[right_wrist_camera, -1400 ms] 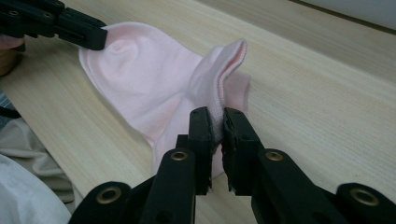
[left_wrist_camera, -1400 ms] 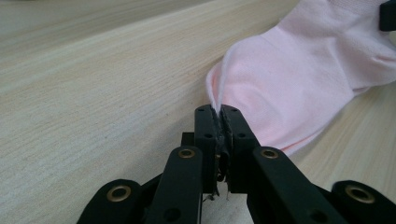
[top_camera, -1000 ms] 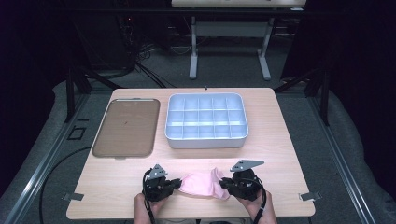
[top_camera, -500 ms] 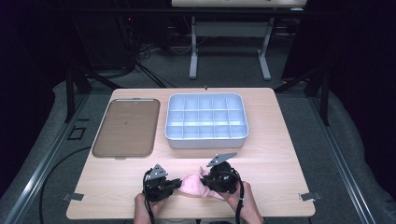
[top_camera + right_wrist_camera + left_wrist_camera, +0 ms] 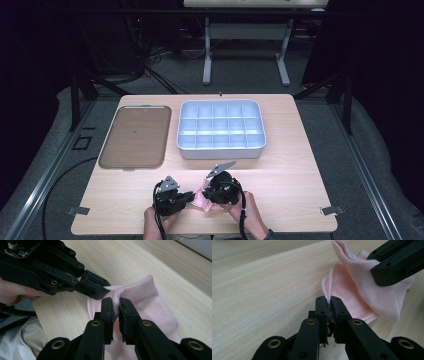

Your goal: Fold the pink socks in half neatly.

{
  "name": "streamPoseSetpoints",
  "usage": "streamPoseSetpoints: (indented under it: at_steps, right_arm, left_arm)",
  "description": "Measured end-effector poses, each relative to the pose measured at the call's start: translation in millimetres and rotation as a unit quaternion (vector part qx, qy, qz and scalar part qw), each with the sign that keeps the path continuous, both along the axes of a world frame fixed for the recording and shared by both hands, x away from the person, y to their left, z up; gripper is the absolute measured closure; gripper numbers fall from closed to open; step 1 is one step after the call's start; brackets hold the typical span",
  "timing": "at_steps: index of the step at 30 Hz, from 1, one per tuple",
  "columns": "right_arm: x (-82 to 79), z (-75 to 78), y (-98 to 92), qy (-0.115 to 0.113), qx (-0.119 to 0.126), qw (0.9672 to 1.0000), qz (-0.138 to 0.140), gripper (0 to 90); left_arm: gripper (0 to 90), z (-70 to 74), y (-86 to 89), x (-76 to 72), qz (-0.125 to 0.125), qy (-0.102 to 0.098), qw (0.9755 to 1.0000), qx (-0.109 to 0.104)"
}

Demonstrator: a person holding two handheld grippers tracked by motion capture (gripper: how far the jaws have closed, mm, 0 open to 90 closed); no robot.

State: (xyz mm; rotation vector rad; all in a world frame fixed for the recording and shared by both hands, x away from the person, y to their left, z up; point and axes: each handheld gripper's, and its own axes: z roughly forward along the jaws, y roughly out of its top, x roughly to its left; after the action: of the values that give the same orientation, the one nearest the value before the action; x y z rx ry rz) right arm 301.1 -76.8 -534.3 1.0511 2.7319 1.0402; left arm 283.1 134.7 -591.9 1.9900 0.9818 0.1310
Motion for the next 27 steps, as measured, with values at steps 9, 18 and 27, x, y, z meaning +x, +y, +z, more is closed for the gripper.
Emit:
streamPoseSetpoints:
  at_steps: [9,18,27]
  right_arm:
    - [-0.2,-3.0,-1.2,-0.002,0.007,1.0,0.005,66.1]
    - [-4.0,7.4,-35.3,-0.015,0.025,0.9991,-0.03,64.4]
    - [-9.2,-16.3,-19.7,-0.027,-0.048,0.9983,-0.018,60.0]
  left_arm:
    - [83.7,-0.1,-0.2,-0.2,-0.001,-0.004,1.0,0.003]
    - [83.5,0.0,-0.7,-0.9,0.001,-0.004,1.0,0.003]
    - [83.1,0.0,-0.7,-1.0,0.002,-0.003,1.0,0.003]
